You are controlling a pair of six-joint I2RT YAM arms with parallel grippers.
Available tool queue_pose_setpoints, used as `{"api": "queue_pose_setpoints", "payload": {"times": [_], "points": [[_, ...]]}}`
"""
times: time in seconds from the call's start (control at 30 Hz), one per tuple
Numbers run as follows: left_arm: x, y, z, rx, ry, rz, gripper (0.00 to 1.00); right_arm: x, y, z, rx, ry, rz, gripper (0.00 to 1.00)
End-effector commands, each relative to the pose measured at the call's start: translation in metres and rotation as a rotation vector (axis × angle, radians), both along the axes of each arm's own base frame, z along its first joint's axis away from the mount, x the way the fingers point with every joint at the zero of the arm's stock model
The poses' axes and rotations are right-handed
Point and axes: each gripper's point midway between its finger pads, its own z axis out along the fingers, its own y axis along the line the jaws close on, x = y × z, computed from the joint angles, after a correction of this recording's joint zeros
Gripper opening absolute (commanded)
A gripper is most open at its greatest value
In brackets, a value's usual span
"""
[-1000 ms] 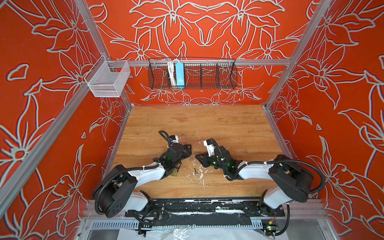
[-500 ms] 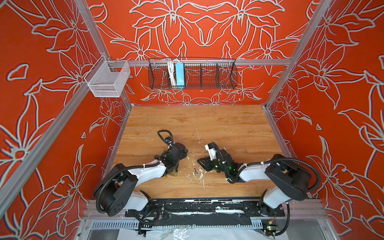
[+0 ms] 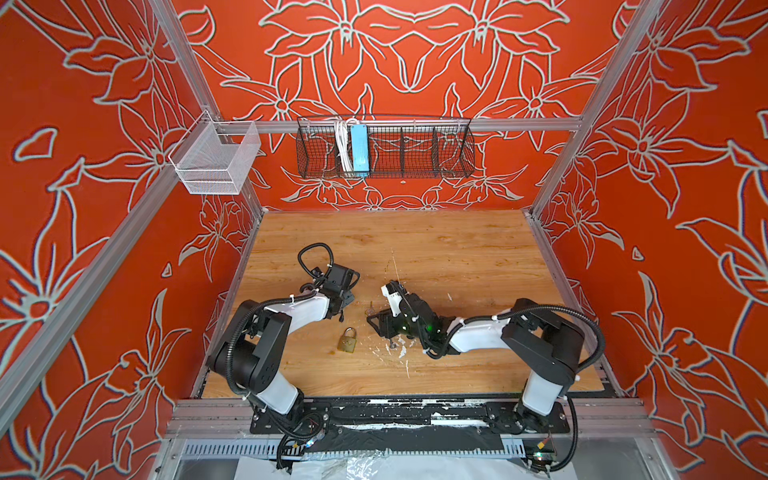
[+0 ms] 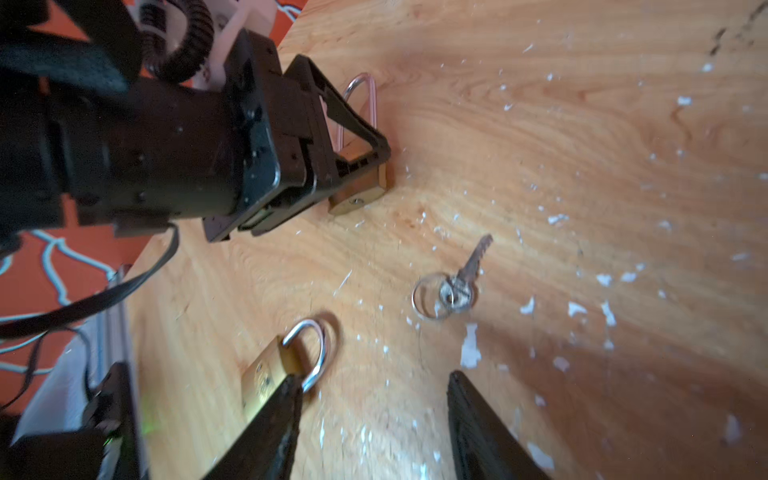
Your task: Unlock with the key
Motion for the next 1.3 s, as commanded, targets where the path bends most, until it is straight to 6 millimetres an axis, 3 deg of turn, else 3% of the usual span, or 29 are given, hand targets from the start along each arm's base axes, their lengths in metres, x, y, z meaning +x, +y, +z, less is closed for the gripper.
{"api": "queue_pose_setpoints", "payload": {"times": [0.0,0.23,0.67,0.8,0.87,0.97,1.0,1.27], "points": [[-0.008,-0.001,-0.01,-0.042,0.069,0.02,0.6,0.01,-0.008,-0.022,-0.121,0.022,-0.098,0.58],[-0.01,0.005,-0.002,-0.089,0.036,0.038,1.0,0.015,0.013,-0.032,-0.226,0.01,-0.127,0.58],[-0.023,0.022,0.055,-0.078,-0.175,0.048,0.97,0.028,0.008,-0.045,-0.413,0.024,-0.208,0.5],[-0.029,0.022,0.076,-0.088,-0.258,0.009,0.97,0.029,0.008,-0.05,-0.44,0.038,-0.216,0.34],[-0.031,0.018,0.087,-0.09,-0.294,-0.036,0.97,0.029,0.009,-0.051,-0.448,0.042,-0.215,0.28],[-0.032,0.009,0.101,-0.107,-0.363,-0.115,0.97,0.027,0.004,-0.047,-0.457,0.039,-0.212,0.03],[-0.031,0.006,0.104,-0.116,-0.392,-0.143,0.97,0.026,0.001,-0.044,-0.456,0.032,-0.214,0.0],[-0.02,-0.028,0.102,-0.226,-0.402,-0.277,0.97,0.019,-0.023,-0.026,-0.41,-0.067,-0.193,0.0]]}}
